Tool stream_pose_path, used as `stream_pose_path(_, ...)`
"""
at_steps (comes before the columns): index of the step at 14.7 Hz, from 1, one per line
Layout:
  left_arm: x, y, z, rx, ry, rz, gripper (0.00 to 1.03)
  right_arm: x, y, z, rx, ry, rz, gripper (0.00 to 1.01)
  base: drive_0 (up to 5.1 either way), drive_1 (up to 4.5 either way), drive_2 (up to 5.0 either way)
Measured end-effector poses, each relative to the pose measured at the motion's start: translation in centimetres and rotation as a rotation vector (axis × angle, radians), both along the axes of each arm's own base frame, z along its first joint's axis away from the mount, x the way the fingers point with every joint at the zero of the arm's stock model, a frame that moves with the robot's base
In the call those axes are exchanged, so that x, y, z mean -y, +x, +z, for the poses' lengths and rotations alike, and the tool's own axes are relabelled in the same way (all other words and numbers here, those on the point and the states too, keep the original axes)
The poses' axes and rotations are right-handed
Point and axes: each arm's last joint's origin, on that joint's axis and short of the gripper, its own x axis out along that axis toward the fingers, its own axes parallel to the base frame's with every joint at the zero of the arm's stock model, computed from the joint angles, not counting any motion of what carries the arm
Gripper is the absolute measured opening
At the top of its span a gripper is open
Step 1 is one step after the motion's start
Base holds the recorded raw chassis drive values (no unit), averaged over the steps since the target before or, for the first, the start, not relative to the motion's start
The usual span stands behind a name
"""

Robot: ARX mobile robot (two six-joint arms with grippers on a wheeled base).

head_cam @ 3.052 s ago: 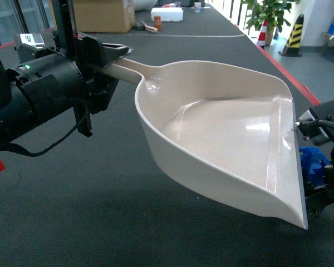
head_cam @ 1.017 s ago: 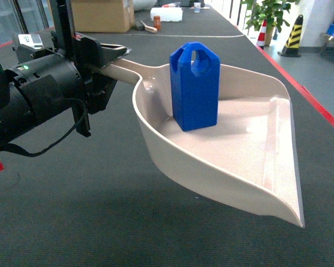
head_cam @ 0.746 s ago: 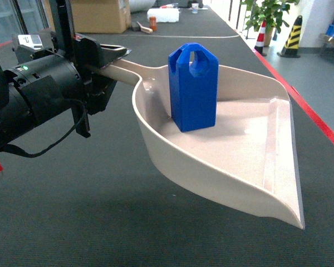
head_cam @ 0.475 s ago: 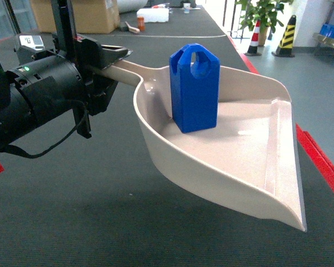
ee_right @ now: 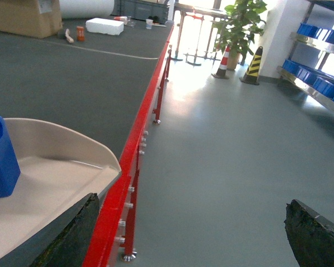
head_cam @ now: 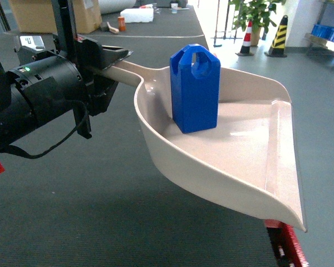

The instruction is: Place part in tray to right shelf

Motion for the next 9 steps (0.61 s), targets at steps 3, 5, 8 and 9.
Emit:
stream_pose_path(3,0.06,-0.02,0.00,0.000,0.000,-0.004,0.15,-0.01,0.01,-0.01,0.000,0.000,0.000,0.98,4.9,-2.53,-2.5)
stream_pose_path(5,0.07,-0.03,-0.01,-0.001,0.001,-0.003,0.14,0.01,0.00,0.01,0.000,0.000,-0.001,0.98,5.0,-2.45,-2.4)
stream_pose_path(8,0.06,-0.02,-0.02,-0.001,0.001,-0.004,0.14,0.00,0.00,0.00,0.000,0.000,0.000,0.98,5.1,-2.39,-2.4)
stream_pose_path(9,0.03,-0.02,0.01,0.001,-0.001,-0.001,0.14,0.00,-0.02,0.02,0.002,0.000,0.000,0.98,5.1,-2.36,-2.4)
